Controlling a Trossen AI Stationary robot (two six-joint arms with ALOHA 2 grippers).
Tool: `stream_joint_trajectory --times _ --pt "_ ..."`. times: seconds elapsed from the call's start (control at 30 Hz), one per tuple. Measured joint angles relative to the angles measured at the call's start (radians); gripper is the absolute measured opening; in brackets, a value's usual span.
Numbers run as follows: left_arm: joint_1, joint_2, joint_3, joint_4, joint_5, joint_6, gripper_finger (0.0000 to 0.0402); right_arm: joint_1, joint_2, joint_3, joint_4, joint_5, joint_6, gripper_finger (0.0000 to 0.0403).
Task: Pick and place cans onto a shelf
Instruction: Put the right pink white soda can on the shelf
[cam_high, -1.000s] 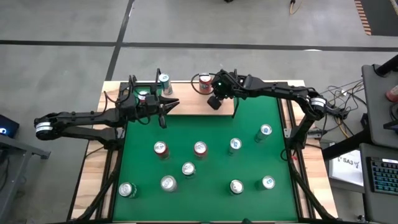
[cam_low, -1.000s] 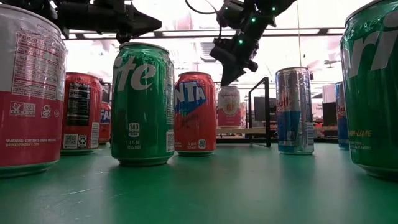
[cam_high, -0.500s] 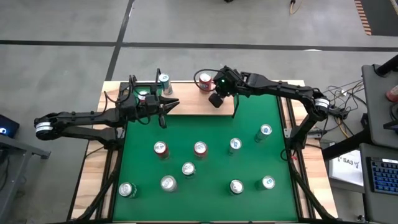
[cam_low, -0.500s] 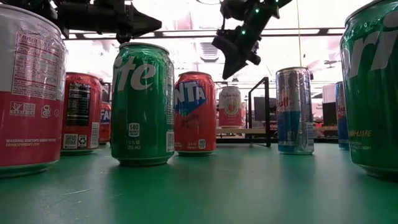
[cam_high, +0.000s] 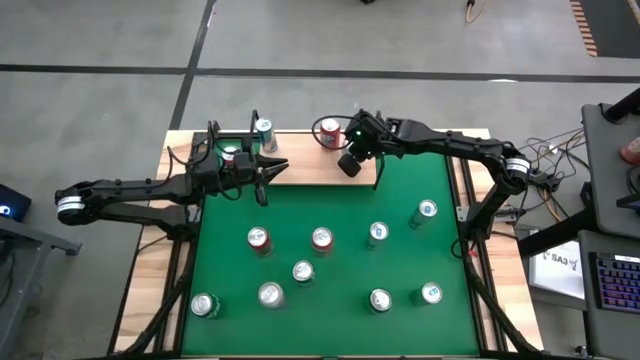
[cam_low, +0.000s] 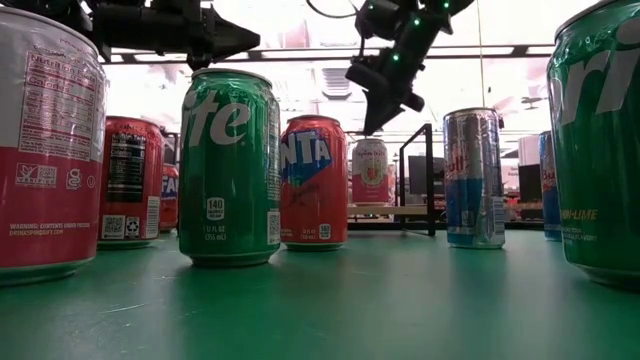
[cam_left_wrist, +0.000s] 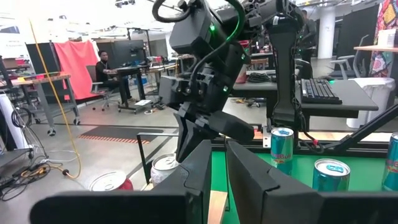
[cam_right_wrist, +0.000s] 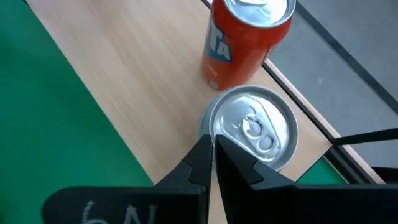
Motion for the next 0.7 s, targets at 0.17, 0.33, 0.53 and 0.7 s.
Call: stream_joint_trajectory --times 0.17,0.33,0.53,0.7 --pt "0.000 0.000 0.000 0.000 0.000 0.000 0.0036 -0.002 0.013 -0.003 0.009 0.008 -0.002 0.0012" --pt "0.000 0.000 0.000 0.000 0.000 0.000 0.0036 -0.012 0.025 -0.003 0.018 0.007 -0.009 0.0012" --pt "0.000 0.000 0.000 -0.001 0.000 0.000 0.0036 -0.024 0.027 -0.003 0.014 0.009 -0.030 0.0012" --pt "0.000 0.000 0.000 -0.001 0.000 0.000 0.0036 -0.026 0.026 0.002 0.014 0.008 -0.042 0.0012"
